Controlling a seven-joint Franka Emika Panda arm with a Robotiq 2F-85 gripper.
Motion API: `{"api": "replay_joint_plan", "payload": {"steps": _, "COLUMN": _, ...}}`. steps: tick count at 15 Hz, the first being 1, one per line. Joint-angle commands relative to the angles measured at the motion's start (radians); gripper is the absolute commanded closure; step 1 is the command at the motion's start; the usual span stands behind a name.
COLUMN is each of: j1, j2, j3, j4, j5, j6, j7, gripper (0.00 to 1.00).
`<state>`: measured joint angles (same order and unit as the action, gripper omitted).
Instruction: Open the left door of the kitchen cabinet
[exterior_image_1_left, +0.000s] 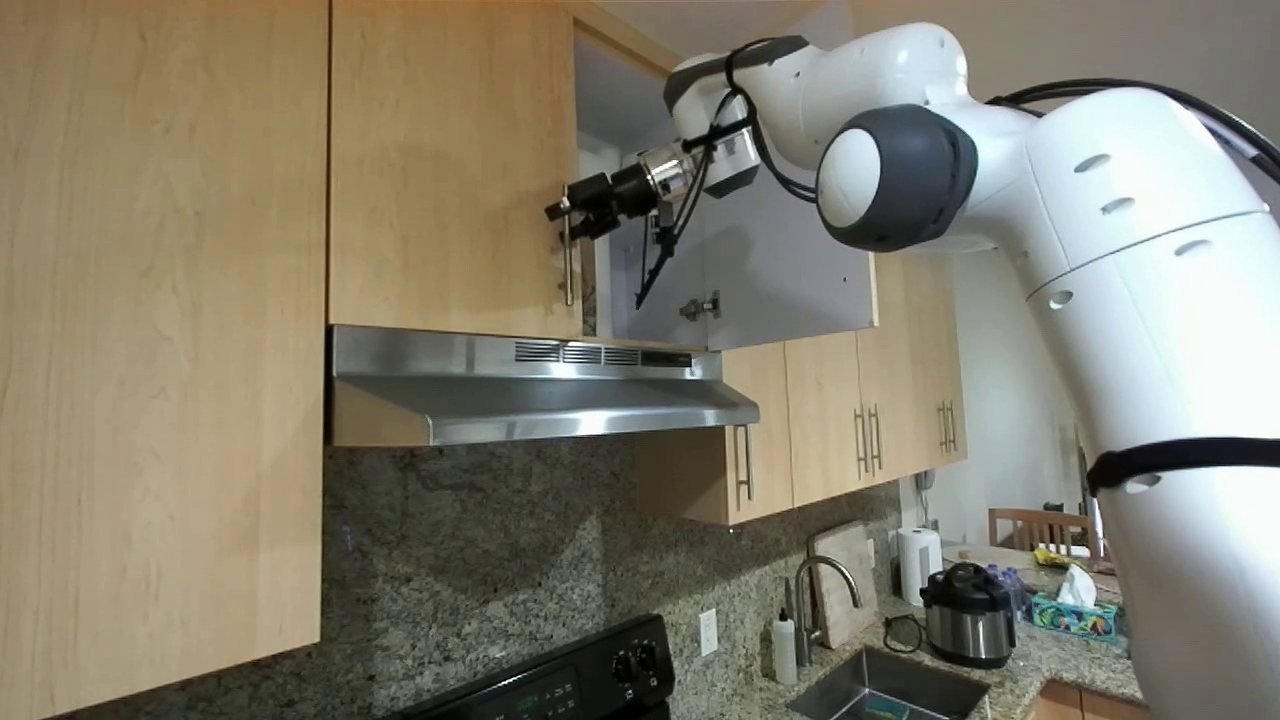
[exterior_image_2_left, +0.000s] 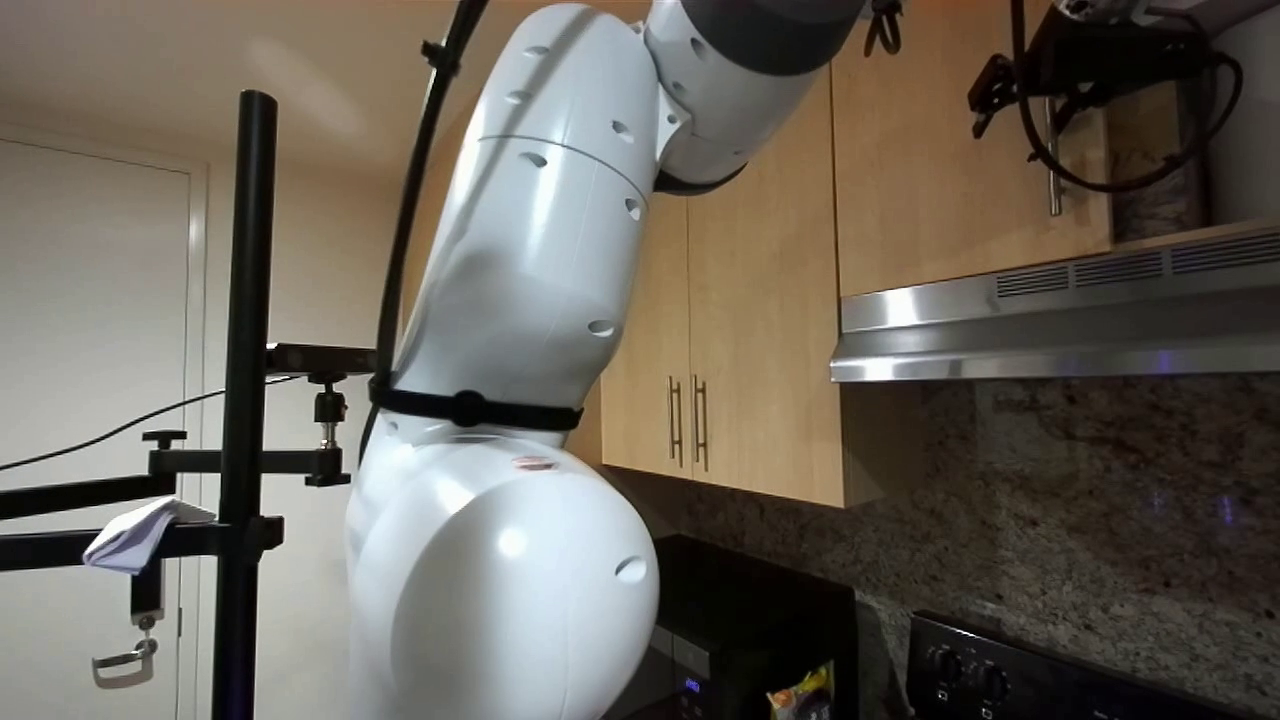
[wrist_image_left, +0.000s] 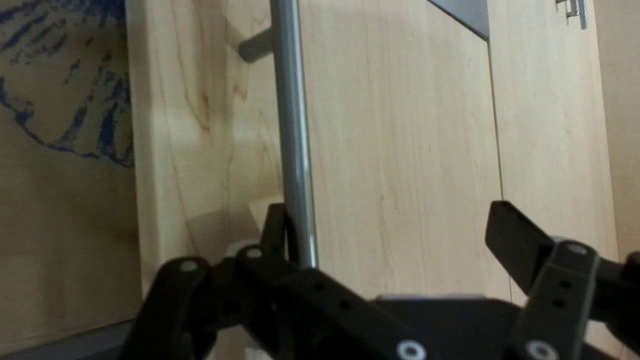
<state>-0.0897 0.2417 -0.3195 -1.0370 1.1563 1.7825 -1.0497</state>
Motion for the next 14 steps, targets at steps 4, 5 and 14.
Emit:
{"api": "replay_joint_plan", "payload": {"steps": 4, "j1": 0.016, "j2": -0.125, "j3": 0.002, "j4": -0.145, "j5": -0.016, "j6": -0.073, "j7": -0.053, "gripper": 0.0}}
{"api": "replay_joint_plan", "payload": {"steps": 5, "j1": 0.024, "j2": -0.134, "j3": 0.001, "j4": -0.157, "j5": -0.032, "j6": -0.054, "j7": -0.055, "gripper": 0.0}}
{"api": "replay_joint_plan", "payload": {"steps": 14, "j1": 0.122, "j2": -0.266, "j3": 0.019, "j4": -0.323, "j5": -0.199, "j6": 0.159, "j7": -0.061, "gripper": 0.0}}
